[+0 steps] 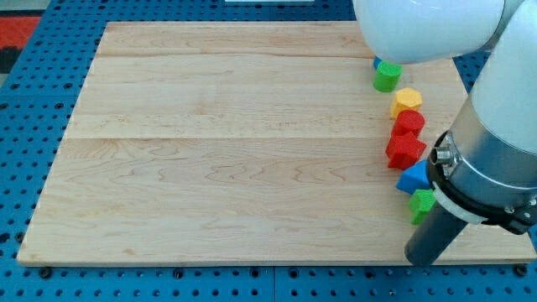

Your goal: Move the green star towards the center

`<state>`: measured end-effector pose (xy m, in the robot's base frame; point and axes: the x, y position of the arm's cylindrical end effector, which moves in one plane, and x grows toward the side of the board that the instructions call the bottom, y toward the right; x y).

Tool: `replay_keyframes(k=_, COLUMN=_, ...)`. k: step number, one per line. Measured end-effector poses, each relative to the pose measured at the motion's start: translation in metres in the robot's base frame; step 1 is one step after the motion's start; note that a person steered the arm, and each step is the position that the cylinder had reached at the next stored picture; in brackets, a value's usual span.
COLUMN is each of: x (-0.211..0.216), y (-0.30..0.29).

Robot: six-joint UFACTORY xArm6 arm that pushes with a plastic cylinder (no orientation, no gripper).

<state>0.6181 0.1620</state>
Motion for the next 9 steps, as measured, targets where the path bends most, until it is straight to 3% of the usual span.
replay_keyframes(k=5, x=0.0, y=0.027)
replay_keyframes(k=7, x=-0.016, y=0.091)
replay_keyframes(k=8, x=-0.044, y=0.088)
replay_keyframes(k=9, x=-0.055, y=0.043)
